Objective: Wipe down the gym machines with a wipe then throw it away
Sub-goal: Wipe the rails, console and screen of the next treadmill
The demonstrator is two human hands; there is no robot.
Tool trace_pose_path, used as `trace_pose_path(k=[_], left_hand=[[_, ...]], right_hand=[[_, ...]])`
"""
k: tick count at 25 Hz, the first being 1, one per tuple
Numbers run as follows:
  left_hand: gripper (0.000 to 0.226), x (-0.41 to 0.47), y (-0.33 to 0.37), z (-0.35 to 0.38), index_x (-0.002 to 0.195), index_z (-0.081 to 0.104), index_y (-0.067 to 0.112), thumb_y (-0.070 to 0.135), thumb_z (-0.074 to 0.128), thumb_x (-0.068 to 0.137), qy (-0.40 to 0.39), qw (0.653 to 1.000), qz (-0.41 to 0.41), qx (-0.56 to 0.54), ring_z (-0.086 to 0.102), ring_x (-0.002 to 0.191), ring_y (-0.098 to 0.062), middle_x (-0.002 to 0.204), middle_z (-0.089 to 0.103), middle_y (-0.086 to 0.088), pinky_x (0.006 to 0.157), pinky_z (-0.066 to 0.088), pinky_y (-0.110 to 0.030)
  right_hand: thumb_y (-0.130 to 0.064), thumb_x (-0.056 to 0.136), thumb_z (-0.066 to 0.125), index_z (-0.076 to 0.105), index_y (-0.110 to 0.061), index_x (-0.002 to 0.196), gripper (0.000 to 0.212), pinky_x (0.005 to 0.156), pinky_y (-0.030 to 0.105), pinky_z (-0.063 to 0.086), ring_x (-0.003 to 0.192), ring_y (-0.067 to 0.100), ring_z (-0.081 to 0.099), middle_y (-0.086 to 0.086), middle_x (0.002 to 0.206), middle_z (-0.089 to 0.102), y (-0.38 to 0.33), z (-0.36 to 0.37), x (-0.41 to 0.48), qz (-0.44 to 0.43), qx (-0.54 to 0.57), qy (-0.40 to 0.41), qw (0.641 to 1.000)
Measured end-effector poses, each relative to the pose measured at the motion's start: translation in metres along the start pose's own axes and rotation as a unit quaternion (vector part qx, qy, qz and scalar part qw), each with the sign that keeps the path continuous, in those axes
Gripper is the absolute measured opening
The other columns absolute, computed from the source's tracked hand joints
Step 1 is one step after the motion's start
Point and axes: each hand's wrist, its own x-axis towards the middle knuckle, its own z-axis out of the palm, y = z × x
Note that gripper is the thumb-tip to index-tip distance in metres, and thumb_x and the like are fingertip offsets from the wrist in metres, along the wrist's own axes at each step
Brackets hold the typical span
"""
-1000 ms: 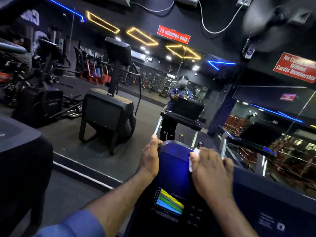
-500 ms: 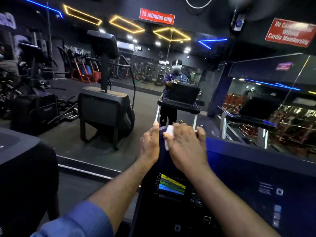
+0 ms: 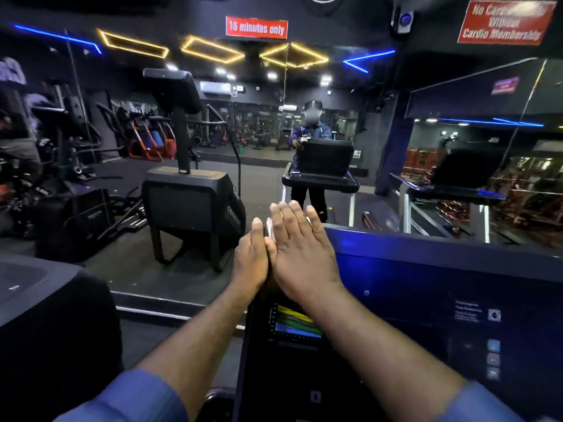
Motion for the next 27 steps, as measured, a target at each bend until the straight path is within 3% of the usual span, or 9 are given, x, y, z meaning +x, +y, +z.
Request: trace_pose_path(k=[2,4,7,11,14,17,22,25,27], left_hand=[[0.066,0.0,0.003,-0.002,0.083,0.073,0.024,0.066,0.027,0.106,0.001,0.999,0.006,0.035,0.072,0.089,-0.022,0.078,0.072,0.004,0.078,0.053,-0.032],[0.052,-0.003,0.017,-0.004,0.096,0.074,0.032,0.053,0.029,0.113,-0.013,0.994,0.059,0.094,0.067,0.088,-0.006,0.085,0.069,0.009,0.074,0.048,-0.019],[0.048,0.003,0.035,-0.001,0.105,0.067,0.021,0.049,0.029,0.113,-0.059,0.949,0.201,0.234,0.063,0.096,-0.017,0.099,0.067,0.001,0.088,0.05,-0.039],[0.055,0.001,0.077,0.021,0.097,0.064,0.025,0.056,0.021,0.111,-0.123,0.851,0.224,0.458,0.064,0.105,-0.029,0.104,0.069,0.0,0.09,0.051,-0.048],[0.062,-0.003,0.113,0.04,0.122,0.068,0.031,0.061,0.016,0.11,-0.205,0.817,0.17,0.512,0.063,0.121,-0.037,0.126,0.07,-0.011,0.1,0.051,-0.048],[0.071,-0.009,0.13,0.059,0.141,0.061,0.034,0.067,0.008,0.106,-0.244,0.788,0.119,0.553,0.058,0.13,-0.041,0.14,0.063,-0.017,0.107,0.046,-0.049],[0.071,-0.02,0.134,0.09,0.152,0.049,0.044,0.069,0.004,0.104,-0.243,0.779,0.121,0.565,0.053,0.137,-0.041,0.151,0.057,-0.012,0.11,0.042,-0.05],[0.071,-0.023,0.141,0.107,0.149,0.053,0.042,0.07,0.006,0.104,-0.248,0.781,0.099,0.565,0.053,0.136,-0.041,0.149,0.059,-0.012,0.11,0.042,-0.049],[0.074,-0.029,0.147,0.131,0.13,0.066,0.032,0.071,0.008,0.104,-0.252,0.779,0.098,0.566,0.057,0.131,-0.04,0.141,0.063,-0.012,0.107,0.044,-0.046]], right_hand=[[-0.047,0.11,0.016,-0.001,-0.012,0.166,0.069,0.128,0.042,-0.011,0.161,0.02,-0.007,0.006,0.175,-0.003,0.025,0.002,-0.016,-0.039,-0.024,0.007,0.999],[-0.051,0.109,0.019,-0.004,-0.012,0.166,0.073,0.128,0.043,-0.01,0.161,0.019,-0.012,0.005,0.174,-0.013,0.064,0.009,-0.049,-0.011,-0.021,-0.003,1.0],[-0.055,0.107,0.019,-0.012,-0.015,0.165,0.077,0.128,0.043,-0.012,0.16,0.017,-0.016,0.0,0.173,-0.021,0.127,0.009,-0.096,0.112,0.004,-0.012,0.994],[-0.053,0.106,0.027,0.014,-0.004,0.165,0.078,0.128,0.05,-0.005,0.16,0.031,0.009,0.015,0.172,0.015,0.113,0.002,-0.072,0.125,0.034,-0.01,0.992],[-0.05,0.109,0.028,0.026,-0.007,0.161,0.068,0.127,0.048,-0.01,0.149,0.031,0.028,0.012,0.156,0.04,0.087,-0.012,-0.039,0.029,0.051,-0.041,0.997],[-0.056,0.108,0.018,0.031,-0.01,0.158,0.069,0.127,0.05,-0.012,0.142,0.028,0.037,0.007,0.144,0.048,0.141,-0.022,-0.056,0.036,0.02,-0.057,0.997],[-0.064,0.102,0.01,0.042,-0.02,0.146,0.07,0.128,0.054,0.004,0.138,0.022,0.043,0.001,0.137,0.053,0.271,-0.018,-0.123,0.152,-0.022,-0.079,0.985],[-0.063,0.102,0.011,0.045,-0.014,0.146,0.074,0.126,0.055,0.002,0.137,0.029,0.043,0.008,0.138,0.053,0.241,-0.016,-0.104,0.179,0.001,-0.066,0.982],[-0.056,0.105,0.018,0.042,-0.01,0.152,0.07,0.127,0.053,-0.002,0.138,0.031,0.04,0.009,0.141,0.051,0.201,-0.013,-0.086,0.123,0.034,-0.053,0.99]])
